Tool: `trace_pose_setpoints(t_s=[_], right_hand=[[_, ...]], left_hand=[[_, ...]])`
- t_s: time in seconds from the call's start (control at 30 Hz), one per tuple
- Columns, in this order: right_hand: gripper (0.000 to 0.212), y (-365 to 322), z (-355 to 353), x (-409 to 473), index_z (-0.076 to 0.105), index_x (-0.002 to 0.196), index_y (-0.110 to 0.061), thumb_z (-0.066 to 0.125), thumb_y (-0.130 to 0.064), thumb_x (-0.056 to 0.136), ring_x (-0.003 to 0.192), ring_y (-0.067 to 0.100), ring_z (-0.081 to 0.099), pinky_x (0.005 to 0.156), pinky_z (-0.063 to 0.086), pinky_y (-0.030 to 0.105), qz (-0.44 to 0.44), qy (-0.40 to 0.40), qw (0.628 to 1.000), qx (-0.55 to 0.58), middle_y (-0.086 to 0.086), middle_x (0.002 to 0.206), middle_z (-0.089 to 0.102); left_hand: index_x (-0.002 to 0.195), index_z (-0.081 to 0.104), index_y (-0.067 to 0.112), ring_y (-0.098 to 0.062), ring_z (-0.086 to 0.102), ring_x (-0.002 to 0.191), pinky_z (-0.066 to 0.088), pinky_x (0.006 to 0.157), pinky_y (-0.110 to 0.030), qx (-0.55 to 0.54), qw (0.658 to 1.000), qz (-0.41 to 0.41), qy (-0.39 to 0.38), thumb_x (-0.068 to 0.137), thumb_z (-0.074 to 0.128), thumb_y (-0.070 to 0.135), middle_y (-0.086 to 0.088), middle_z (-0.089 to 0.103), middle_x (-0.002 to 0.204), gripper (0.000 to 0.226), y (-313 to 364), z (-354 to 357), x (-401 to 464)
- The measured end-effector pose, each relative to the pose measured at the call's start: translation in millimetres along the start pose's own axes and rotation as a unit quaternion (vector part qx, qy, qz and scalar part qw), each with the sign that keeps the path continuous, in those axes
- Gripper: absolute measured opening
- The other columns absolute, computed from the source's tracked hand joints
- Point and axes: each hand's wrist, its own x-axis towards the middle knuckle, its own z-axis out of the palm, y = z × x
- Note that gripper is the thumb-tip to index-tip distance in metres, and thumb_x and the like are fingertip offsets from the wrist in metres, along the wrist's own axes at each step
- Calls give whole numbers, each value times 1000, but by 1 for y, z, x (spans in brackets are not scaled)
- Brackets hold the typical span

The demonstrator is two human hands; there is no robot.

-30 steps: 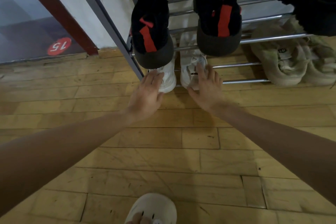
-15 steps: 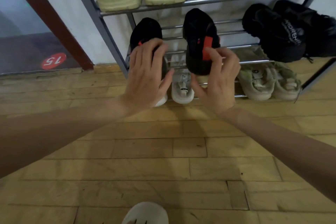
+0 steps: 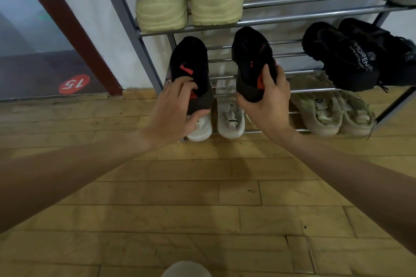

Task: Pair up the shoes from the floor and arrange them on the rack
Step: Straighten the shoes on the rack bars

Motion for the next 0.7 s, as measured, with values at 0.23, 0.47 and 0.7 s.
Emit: trace_pose_setpoints(t_s=[0.23,0.47,0.7], right_hand=[[89,-4,12,0,32,148,-12,61,-57,77,130,35,36,108,34,51,-7,22,1000,11,17,147,34],[91,-16,19,-1,33,148,-9,61,-58,77,131,35,38,108,34,50,-36,10,999,12,20,147,34],[91,-34,32,8,31,149,-7,63,-57,79,133,38,35,111,29,47,-31,0,999,18,23,150,30]], left_hand=[[101,55,1,-30,51,110,47,94,-51,-6,999,24,28,86,62,29,-20,55,117,33,5,5,5],[100,55,-2,-34,55,106,49,90,-44,-14,999,17,39,85,67,21,-23,54,114,30,-4,8,14],[99,55,-2,-31,53,107,48,92,-36,-26,999,7,46,82,71,21,-23,53,116,32,-5,8,13]])
